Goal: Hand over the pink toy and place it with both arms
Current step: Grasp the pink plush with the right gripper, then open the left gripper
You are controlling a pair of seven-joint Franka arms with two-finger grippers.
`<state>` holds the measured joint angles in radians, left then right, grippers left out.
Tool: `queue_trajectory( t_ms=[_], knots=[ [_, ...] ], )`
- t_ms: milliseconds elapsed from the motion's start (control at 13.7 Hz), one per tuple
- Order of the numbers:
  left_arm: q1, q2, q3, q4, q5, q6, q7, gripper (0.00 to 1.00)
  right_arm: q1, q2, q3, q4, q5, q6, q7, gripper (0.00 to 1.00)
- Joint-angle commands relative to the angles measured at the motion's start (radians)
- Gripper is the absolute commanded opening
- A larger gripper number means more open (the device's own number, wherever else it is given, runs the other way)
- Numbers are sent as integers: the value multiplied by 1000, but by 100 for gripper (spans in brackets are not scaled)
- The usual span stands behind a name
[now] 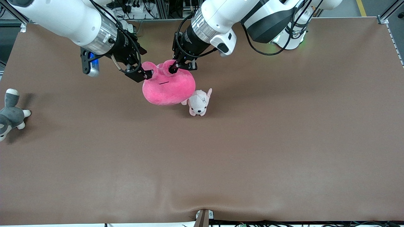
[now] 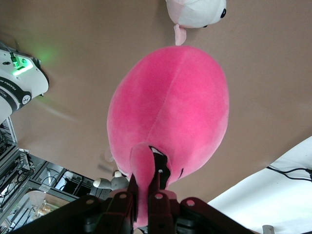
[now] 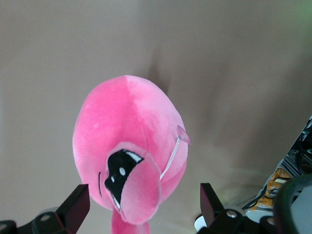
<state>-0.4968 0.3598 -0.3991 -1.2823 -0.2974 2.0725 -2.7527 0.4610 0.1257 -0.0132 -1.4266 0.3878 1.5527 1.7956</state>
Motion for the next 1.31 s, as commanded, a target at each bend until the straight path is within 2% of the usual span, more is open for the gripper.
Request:
queue_trajectory(
  t_ms=[0,146,219,292,365,438,949,1022,1095,1168,1241],
  knots=[
    [-17,16,5,40,0,3,-134,0,19,-15,-4,-31,-24,17,5,100],
    [-17,16,5,40,0,3,-133,0,28,-14,-4,-31,-40,23,5,100],
    [-16,16,5,40,0,3,-133,0,28,-14,-4,-31,-41,26,5,88],
    [-17,16,5,40,0,3,-133,0,28,-12,-4,-32,-41,35,7,46],
    [-16,16,5,40,0,3,-133,0,28,-12,-4,-32,-41,46,10,10],
    [-14,16,5,38,0,3,-131,0,28,-11,-4,-32,-40,49,13,0],
    [-6,18,5,35,-2,3,-130,0,19,-12,-7,-28,-40,55,14,0],
    [-2,19,5,34,-2,3,-128,20,16,-12,-8,-25,-40,52,10,0],
    [-2,22,5,35,-2,3,-128,71,13,-12,-11,-23,-40,50,5,0],
    [1,22,5,35,0,1,-125,100,2,-12,-13,-21,-40,47,1,0],
    [6,16,6,34,4,-11,-120,100,-20,-12,-11,-20,-37,46,-4,0]
  ],
)
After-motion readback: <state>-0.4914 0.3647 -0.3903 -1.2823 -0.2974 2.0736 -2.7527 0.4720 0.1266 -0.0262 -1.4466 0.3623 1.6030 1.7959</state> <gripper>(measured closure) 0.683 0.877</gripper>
